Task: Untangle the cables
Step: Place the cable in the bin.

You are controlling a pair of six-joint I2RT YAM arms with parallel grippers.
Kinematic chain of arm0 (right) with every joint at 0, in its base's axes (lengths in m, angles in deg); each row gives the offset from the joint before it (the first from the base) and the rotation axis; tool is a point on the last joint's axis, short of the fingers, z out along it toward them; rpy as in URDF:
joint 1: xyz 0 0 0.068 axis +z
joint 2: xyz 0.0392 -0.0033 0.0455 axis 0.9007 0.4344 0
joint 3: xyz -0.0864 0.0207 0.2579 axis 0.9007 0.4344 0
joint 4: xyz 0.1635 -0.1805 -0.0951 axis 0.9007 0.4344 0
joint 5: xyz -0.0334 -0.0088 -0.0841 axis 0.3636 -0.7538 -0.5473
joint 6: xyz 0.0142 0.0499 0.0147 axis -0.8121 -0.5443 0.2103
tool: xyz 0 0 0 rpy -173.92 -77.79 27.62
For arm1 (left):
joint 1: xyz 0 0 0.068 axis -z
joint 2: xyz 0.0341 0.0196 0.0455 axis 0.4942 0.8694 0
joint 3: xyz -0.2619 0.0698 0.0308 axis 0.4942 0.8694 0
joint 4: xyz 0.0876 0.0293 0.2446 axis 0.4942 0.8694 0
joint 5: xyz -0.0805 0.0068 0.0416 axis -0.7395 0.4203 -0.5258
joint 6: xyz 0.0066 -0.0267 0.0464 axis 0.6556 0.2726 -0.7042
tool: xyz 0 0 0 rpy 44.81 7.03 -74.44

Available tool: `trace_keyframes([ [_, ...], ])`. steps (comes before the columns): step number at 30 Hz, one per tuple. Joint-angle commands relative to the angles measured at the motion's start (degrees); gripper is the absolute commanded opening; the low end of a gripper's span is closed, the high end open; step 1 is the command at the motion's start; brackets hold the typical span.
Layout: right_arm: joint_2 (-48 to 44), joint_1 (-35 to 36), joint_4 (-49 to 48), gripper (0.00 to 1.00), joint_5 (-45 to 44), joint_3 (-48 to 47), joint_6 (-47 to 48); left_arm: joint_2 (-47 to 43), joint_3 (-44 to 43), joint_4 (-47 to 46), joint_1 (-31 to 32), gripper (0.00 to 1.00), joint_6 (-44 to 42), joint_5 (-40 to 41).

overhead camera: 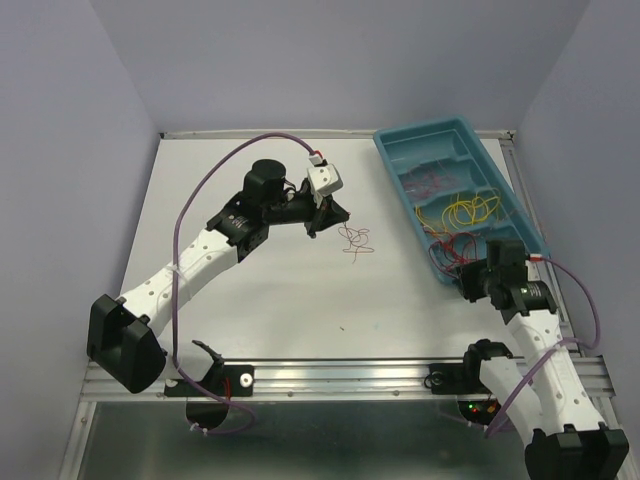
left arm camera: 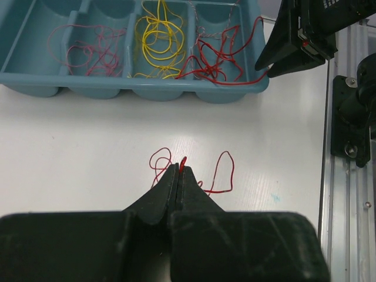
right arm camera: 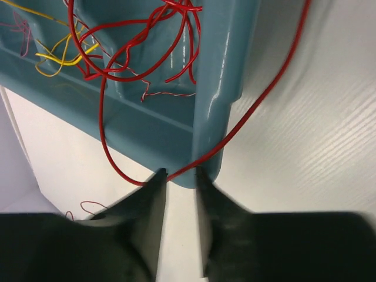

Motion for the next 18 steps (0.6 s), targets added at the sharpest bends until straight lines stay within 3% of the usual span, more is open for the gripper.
trace_keyframes([
  [1,0.38,-0.29,-3.29,0.13,0.13,0.28,-1.09,-0.93,0.39,-2.06,0.05,0.00,-0.87,-0.29],
  [2,0.64,-0.37,-4.08,0.05,0.83,0.37,-0.74,-0.67,0.31,-1.97,0.13,0.00,-0.87,-0.20],
  [5,1.69,-0.37,-4.26,0.01,0.75,0.02,-0.21,-0.32,0.22,-1.88,0.05,0.00,-1.05,-0.12],
  [12,1.95,-0.37,-4.09,0.01,-4.42,-3.22,4.44,-0.58,0.22,-1.62,0.13,0.00,-1.31,0.06],
  [18,12.83,-0.37,-4.00,0.01,-11.81,-8.41,12.18,-0.40,0.22,-1.53,0.13,0.00,-1.48,0.41],
])
